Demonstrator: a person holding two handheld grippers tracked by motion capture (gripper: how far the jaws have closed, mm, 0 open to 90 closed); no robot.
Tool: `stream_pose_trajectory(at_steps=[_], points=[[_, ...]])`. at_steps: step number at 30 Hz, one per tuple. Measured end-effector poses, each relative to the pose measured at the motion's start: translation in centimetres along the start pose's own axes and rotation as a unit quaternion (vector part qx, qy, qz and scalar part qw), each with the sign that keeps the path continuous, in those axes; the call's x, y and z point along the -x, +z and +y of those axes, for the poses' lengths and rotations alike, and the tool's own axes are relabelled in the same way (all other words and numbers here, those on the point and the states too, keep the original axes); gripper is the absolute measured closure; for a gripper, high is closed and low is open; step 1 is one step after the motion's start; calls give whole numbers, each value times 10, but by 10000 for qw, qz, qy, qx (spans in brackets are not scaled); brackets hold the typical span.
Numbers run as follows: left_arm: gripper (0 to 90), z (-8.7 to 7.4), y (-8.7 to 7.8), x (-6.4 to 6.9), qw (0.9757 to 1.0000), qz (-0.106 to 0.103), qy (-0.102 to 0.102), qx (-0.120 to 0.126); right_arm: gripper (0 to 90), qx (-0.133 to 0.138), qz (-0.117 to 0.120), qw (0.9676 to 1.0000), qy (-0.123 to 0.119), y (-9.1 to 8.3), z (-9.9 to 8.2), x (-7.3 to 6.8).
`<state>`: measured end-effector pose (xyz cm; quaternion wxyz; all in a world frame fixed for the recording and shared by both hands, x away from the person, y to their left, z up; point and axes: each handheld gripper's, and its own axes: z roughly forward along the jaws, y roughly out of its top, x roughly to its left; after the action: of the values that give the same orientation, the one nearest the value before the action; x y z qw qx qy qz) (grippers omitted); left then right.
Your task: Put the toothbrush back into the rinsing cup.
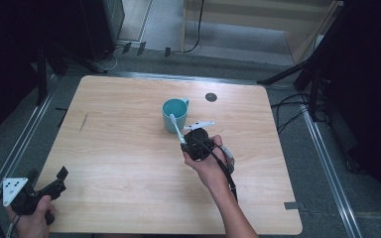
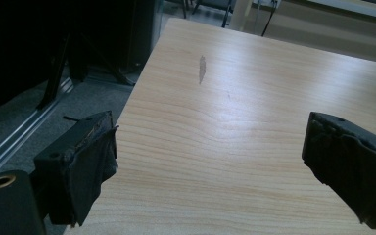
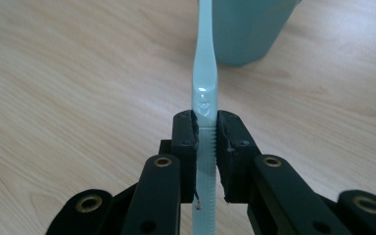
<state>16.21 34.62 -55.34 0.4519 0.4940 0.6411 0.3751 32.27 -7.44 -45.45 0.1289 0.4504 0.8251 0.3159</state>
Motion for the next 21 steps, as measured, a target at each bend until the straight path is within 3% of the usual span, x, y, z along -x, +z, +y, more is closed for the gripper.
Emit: stream_pose_trajectory(at_steps=[3,7,9,12,16,17,21], points=[[64,0,0,0,10000,1,13,-9,794,410,46,9990,180,-7,4,3],[64,0,0,0,10000,0,0,-8,794,625,164,9975,278,-11,8,5],[64,0,0,0,10000,3,22,-10,794,916,226,9950,321,-13,10,6],[64,0,0,0,10000,3,14,-13,794,1036,211,9939,299,-14,12,6],[64,0,0,0,10000,-3,33,-27,794,1357,194,9902,267,-14,15,9],[64,0,0,1,10000,2,39,-32,794,1564,207,9870,307,-14,17,10],[64,0,0,1,10000,0,41,-32,794,1723,257,9841,350,-13,21,12]])
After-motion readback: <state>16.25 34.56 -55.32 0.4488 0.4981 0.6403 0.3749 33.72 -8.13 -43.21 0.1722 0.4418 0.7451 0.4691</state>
